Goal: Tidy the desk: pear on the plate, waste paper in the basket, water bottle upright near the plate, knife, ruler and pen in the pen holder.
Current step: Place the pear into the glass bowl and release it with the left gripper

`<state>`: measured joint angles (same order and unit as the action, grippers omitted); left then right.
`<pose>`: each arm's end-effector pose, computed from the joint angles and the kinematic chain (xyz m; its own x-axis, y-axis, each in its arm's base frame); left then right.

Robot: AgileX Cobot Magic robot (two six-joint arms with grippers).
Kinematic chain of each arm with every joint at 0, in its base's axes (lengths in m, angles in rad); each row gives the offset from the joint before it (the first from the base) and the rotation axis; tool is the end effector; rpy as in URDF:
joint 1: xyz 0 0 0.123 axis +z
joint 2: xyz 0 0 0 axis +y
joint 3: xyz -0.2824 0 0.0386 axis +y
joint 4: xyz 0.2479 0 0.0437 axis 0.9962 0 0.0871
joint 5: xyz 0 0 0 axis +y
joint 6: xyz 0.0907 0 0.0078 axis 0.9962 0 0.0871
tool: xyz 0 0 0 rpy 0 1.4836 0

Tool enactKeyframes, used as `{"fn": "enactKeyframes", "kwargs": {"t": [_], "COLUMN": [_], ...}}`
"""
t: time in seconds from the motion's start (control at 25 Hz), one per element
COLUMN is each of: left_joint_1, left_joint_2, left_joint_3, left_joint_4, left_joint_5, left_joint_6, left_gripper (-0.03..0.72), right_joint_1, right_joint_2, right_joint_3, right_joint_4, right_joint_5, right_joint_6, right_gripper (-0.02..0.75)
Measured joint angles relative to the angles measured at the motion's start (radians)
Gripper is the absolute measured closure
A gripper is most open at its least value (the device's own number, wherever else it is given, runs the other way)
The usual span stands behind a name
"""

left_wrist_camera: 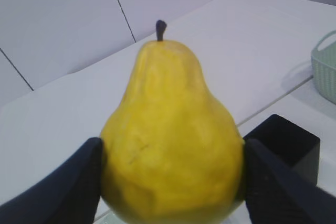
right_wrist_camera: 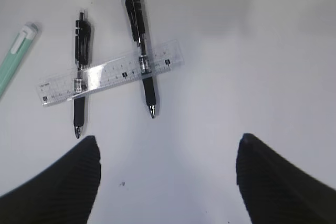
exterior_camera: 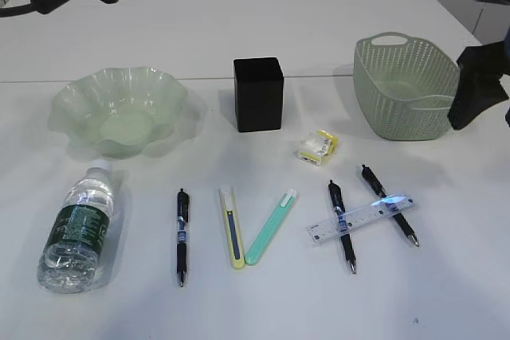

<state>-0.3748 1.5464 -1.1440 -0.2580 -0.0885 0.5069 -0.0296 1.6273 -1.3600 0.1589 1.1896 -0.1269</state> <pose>0.3409 -0.1319 0.3285 -0.1198 0.3128 -0.9422 0.3872 0.8886 0.2458 0.3236 0.0038 0.2913 -0.9763 -0.0377 -0.2133 -0.0665 0.9893 0.1297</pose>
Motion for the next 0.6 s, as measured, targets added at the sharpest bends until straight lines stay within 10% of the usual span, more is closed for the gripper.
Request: {"fn": "enactKeyframes", "kwargs": {"t": [0.6], "left_joint_1": [0.052], "left_joint_2": [0.170], "left_joint_3": [0.000], "left_joint_4": [-0.043], "left_joint_5": [-0.245], "left_joint_6": [0.000], "left_gripper": [0.173], "right_joint_1": [0.002], "right_joint_2": [-0.109], "right_joint_3": [0.081], "right_joint_4": [0.000], "right_joint_5": [-0.021], "right_joint_6": [0.004], "right_gripper": [0.143]}}
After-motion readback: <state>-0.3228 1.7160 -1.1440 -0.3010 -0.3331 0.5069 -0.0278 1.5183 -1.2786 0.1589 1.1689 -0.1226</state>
